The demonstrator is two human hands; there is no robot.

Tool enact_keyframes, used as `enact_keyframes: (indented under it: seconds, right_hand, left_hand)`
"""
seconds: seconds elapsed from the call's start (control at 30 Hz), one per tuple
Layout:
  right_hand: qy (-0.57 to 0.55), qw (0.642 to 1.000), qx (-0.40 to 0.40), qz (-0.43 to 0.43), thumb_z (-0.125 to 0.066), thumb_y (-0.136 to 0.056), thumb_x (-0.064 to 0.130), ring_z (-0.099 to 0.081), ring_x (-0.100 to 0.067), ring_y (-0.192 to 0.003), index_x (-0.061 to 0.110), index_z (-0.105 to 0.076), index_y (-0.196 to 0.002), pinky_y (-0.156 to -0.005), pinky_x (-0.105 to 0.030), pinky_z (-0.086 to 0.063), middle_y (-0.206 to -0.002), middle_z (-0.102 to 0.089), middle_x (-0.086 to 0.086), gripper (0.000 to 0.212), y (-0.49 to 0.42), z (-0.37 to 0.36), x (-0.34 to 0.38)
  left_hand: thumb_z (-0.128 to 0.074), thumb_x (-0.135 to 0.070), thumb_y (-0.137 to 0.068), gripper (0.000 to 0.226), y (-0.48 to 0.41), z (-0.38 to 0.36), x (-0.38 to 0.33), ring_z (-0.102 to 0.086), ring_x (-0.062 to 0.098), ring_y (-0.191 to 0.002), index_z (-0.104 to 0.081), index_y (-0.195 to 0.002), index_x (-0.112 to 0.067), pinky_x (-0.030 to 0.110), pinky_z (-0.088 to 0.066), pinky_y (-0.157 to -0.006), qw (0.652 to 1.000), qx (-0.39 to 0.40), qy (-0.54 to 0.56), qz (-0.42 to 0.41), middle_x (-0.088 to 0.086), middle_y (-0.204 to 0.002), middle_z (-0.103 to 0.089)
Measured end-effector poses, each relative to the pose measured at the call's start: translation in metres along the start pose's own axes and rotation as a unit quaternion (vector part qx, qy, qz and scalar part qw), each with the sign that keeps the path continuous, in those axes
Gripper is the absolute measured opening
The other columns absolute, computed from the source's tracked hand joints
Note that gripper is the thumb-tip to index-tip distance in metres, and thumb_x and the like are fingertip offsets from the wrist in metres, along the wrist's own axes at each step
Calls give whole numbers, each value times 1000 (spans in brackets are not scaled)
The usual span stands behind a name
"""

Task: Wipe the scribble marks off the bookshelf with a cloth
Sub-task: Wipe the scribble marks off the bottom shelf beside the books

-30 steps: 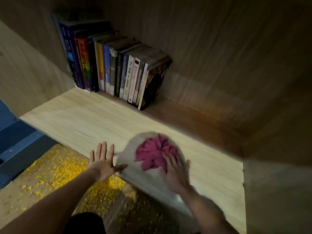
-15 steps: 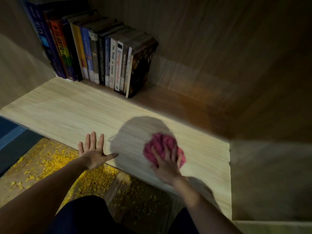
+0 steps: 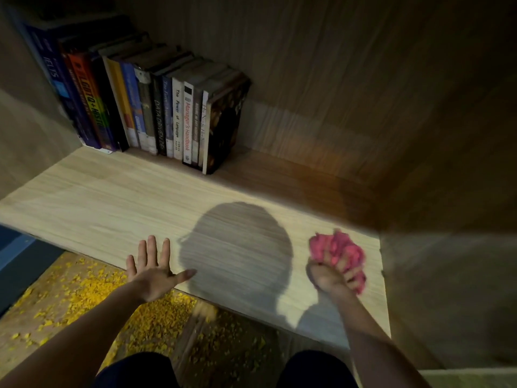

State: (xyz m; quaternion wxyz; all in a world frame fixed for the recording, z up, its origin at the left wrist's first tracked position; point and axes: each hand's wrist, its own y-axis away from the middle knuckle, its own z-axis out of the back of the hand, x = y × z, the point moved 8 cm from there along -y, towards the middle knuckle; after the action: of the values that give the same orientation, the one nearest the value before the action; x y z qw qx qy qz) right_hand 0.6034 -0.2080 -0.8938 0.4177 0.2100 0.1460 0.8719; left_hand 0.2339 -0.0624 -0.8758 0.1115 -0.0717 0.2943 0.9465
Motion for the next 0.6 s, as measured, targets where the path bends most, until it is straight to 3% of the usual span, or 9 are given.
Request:
enact_keyframes:
  seconds: [0.1,0.17,0.23,0.3,0.37,0.4,0.47,0.53,0.6]
  right_hand:
    - [-16,993,12,117,-38,-91,60,18,-46,-141,57,10,-140,-113,-58,7,-152,20,14,69,30,-32,100]
    - [18,978,57,201,-31,-97,57,24,-44,-140,46,5,-148,-112,-56,12,-154,23,9,63,72,-60,163]
    - [-58,947,103,300,-35,-101,41,21,-29,-142,40,-2,-151,-115,-45,13,-160,13,3,60,114,-73,212]
    - [-199,909,86,355,-39,-100,19,0,-15,-146,28,-18,-151,-117,-27,0,-160,-11,0,56,129,-60,234]
    - [-255,910,-62,320,-37,-96,17,-34,-21,-139,15,-43,-142,-111,-22,-25,-150,-37,-8,46,115,-36,216]
    - [-255,918,-131,275,-33,-95,23,-49,-26,-128,13,-54,-132,-103,-28,-41,-140,-50,-11,44,107,-30,197]
    - [-195,939,-129,252,-21,-101,31,-61,-32,-112,14,-65,-115,-87,-40,-54,-123,-63,-13,49,98,-44,177]
    - [-80,949,-152,263,-22,-100,32,-59,-30,-115,17,-65,-112,-97,-40,-43,-124,-63,-12,48,97,-59,170]
    - [-37,953,-162,253,-35,-90,32,-59,-29,-116,17,-69,-111,-98,-40,-33,-125,-63,-10,42,97,-59,169]
  left_hand:
    - [-18,-88,-58,120,0,0,-1,29,29,-142,20,-150,-20,48,11,-114,1000,-1,1,-3,13,-153,32]
    - [-18,-89,-69,111,-1,-2,0,27,26,-143,16,-151,-22,47,11,-115,1000,1,27,8,10,-155,29]
    - [-23,-76,-88,87,-3,3,-1,23,24,-145,7,-153,-26,47,9,-115,997,-11,68,17,8,-158,23]
    - [-29,-59,-97,72,-6,18,-9,14,27,-147,2,-154,-28,50,3,-116,990,-59,128,7,10,-160,15]
    - [-34,-57,-96,74,3,37,-25,6,28,-148,4,-153,-27,50,-1,-116,976,-142,165,-26,11,-160,12]
    - [-32,-65,-93,81,7,42,-37,6,28,-148,7,-152,-27,49,-2,-116,974,-161,150,-53,10,-160,14]
    - [-9,-95,-61,112,10,32,-61,9,28,-147,12,-151,-31,51,-3,-115,984,-117,72,-111,5,-159,17]
    - [8,-99,-24,141,6,9,-72,13,31,-146,12,-150,-34,58,-4,-113,990,-48,-27,-133,1,-159,18]
    - [7,-98,-18,145,-2,-1,-71,16,34,-145,13,-150,-36,62,-3,-112,989,-36,-50,-134,0,-159,19]
